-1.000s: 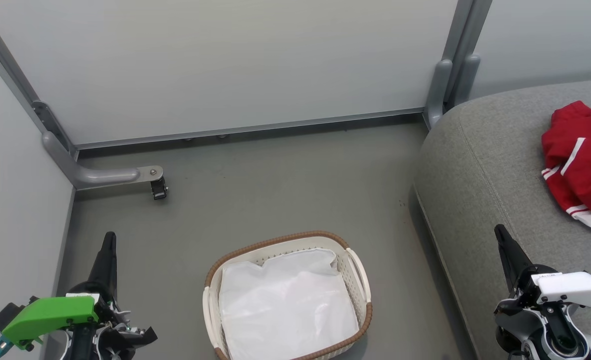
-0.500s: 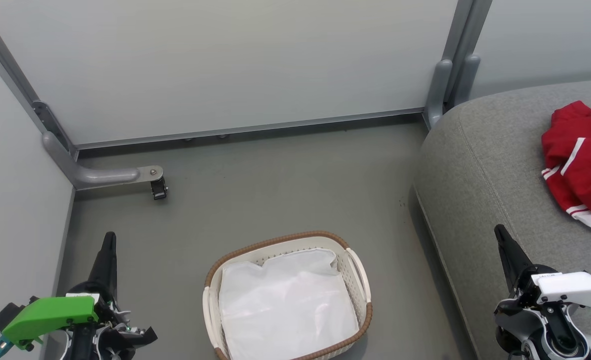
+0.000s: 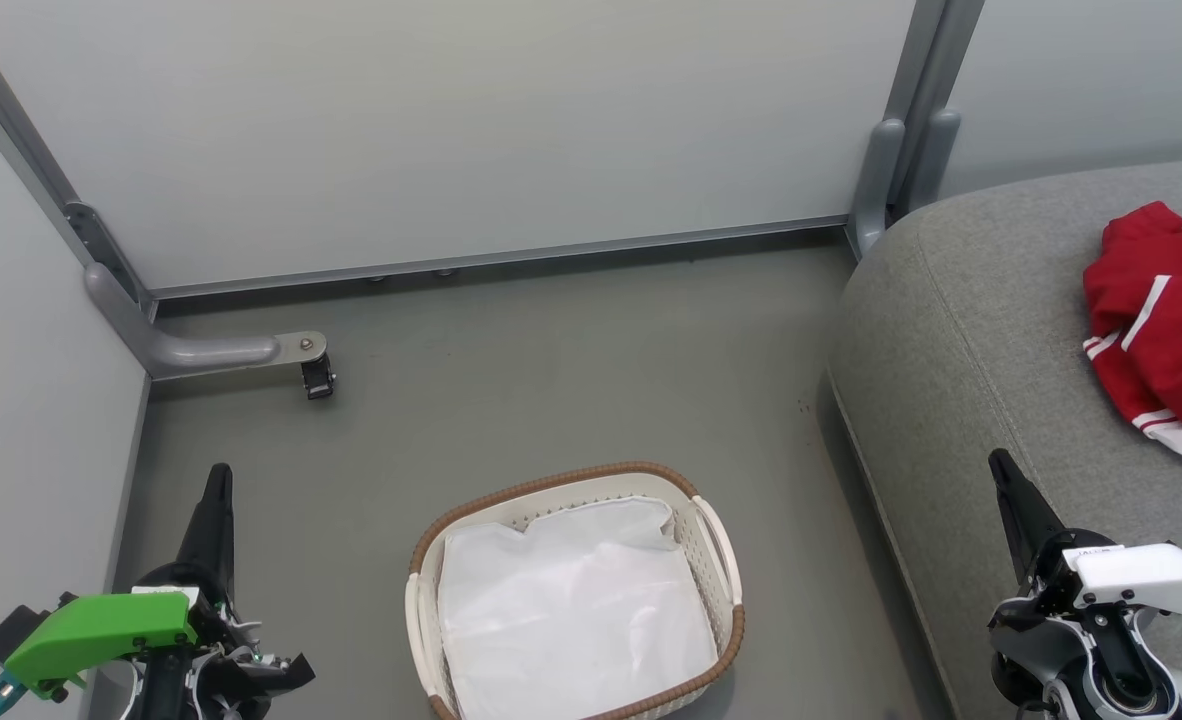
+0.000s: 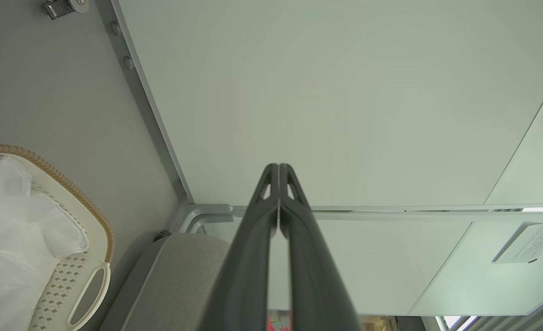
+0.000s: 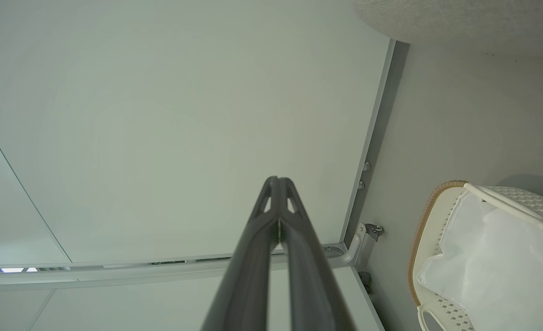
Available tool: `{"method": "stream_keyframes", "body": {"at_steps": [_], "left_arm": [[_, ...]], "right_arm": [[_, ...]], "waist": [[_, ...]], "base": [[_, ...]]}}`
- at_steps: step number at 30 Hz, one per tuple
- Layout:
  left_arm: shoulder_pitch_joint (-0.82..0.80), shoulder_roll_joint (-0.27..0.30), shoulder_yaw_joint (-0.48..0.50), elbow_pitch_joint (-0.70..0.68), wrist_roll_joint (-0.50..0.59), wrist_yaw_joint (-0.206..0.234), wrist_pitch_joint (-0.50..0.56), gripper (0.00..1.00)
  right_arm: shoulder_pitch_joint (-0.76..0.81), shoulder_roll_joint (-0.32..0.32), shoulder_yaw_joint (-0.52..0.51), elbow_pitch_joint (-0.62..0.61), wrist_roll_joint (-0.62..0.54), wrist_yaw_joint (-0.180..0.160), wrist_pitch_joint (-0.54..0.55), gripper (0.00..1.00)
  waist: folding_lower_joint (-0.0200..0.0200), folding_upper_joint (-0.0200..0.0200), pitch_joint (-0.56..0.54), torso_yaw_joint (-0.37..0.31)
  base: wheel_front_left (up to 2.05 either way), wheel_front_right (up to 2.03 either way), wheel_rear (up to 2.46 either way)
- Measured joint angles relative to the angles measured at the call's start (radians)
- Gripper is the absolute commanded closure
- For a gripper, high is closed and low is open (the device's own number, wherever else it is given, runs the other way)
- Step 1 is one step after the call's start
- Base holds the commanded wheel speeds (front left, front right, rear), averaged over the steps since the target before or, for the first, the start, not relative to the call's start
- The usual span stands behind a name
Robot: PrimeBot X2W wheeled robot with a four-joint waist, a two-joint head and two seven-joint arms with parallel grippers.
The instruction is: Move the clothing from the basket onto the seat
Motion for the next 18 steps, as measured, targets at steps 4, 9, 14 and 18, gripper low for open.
{"method": "stream_keyframes", "body": {"at_steps": [4,9,14,18], "left_arm": [[0.000,0.000,0.000,0.000,0.000,0.000,0.000,1.00],[0.000,0.000,0.000,0.000,0.000,0.000,0.000,1.00],[0.000,0.000,0.000,-0.001,0.000,0.000,0.000,1.00],[0.000,0.000,0.000,0.000,0.000,0.000,0.000,1.00]], "right_arm": [[0.000,0.000,0.000,0.000,0.000,0.000,0.000,1.00],[0.000,0.000,0.000,0.000,0.000,0.000,0.000,1.00],[0.000,0.000,-0.001,0.000,0.000,0.000,0.000,1.00],[0.000,0.000,-0.001,0.000,0.000,0.000,0.000,1.00]], "waist": [[0.0000,0.0000,0.000,0.000],[-0.0001,0.0000,0.000,0.000],[0.0000,0.0000,0.000,0.000],[0.0000,0.0000,0.000,0.000]], "base": [[0.00,0.00,0.00],[0.00,0.00,0.00],[0.00,0.00,0.00],[0.00,0.00,0.00]]}}
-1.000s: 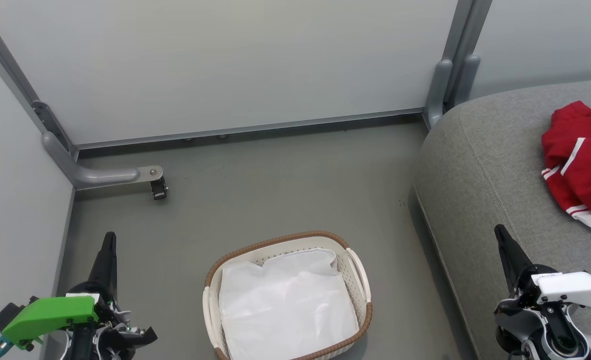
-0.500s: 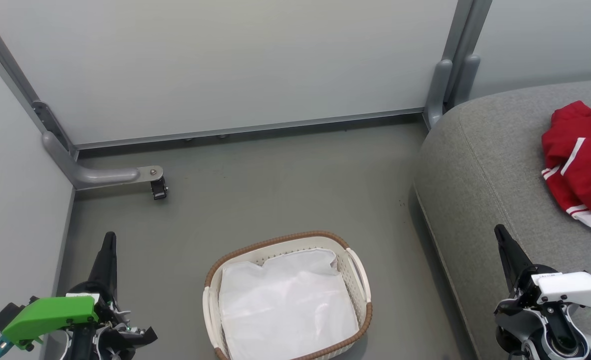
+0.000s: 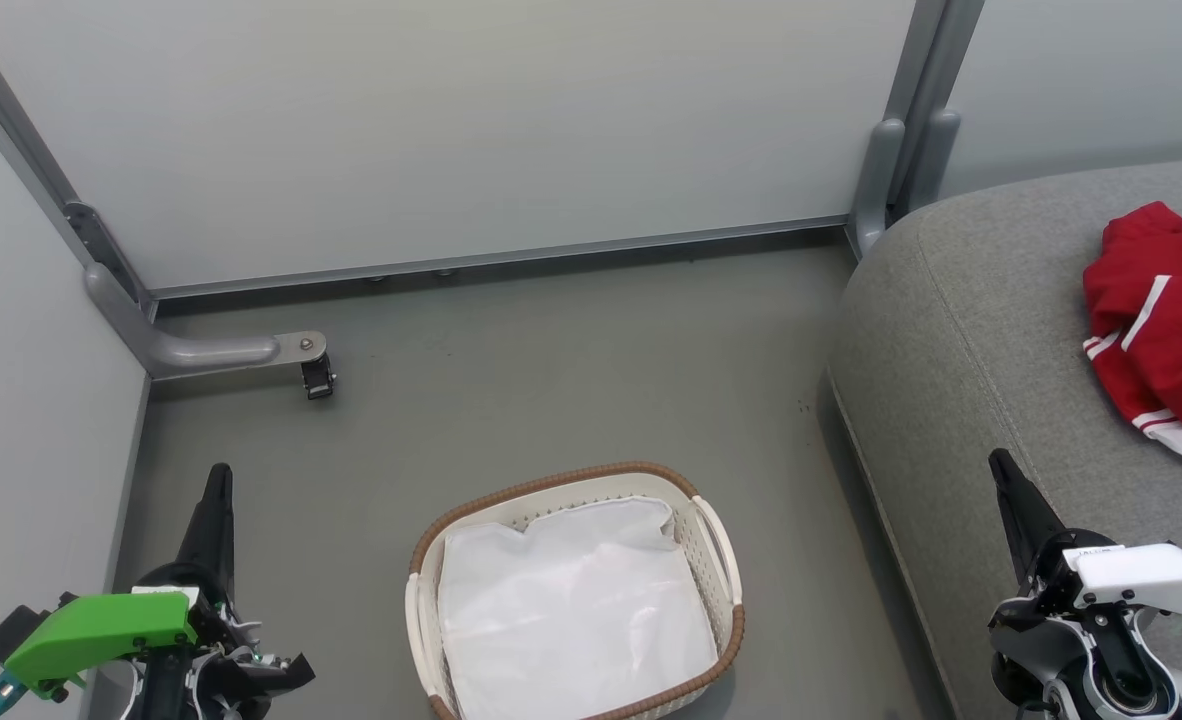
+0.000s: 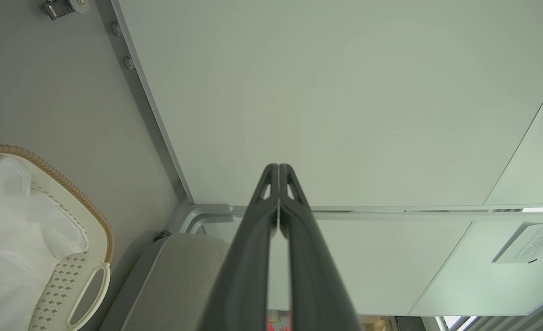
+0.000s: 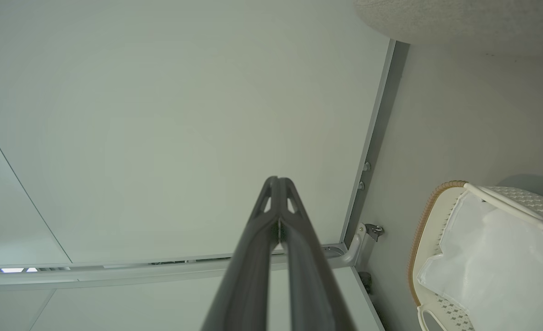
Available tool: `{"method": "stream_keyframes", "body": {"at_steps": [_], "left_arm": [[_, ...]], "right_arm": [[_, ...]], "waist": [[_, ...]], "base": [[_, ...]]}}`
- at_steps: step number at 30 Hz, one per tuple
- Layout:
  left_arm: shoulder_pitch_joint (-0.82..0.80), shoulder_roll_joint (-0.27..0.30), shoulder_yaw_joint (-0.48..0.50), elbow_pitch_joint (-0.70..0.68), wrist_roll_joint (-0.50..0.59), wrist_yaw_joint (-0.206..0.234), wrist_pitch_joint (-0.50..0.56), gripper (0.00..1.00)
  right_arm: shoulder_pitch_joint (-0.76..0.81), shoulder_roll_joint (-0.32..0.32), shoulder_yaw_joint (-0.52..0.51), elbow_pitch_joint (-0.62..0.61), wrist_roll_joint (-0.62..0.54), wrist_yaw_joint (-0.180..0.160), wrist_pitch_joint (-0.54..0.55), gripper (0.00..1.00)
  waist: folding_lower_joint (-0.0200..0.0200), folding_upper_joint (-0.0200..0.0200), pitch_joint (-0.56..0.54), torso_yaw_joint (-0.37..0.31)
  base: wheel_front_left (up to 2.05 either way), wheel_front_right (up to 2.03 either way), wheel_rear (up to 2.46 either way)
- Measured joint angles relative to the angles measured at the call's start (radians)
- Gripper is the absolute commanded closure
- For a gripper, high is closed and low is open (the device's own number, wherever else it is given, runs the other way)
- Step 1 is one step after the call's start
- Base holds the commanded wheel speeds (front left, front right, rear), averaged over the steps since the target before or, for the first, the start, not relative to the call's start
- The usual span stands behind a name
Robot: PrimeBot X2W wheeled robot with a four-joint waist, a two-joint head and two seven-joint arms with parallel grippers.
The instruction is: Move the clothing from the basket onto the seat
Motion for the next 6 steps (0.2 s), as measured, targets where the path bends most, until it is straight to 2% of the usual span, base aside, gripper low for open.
{"method": "stream_keyframes", "body": {"at_steps": [6], "left_arm": [[0.000,0.000,0.000,0.000,0.000,0.000,0.000,1.00]], "right_arm": [[0.000,0.000,0.000,0.000,0.000,0.000,0.000,1.00]], "waist": [[0.0000,0.0000,0.000,0.000]], "base": [[0.00,0.00,0.00]]}}
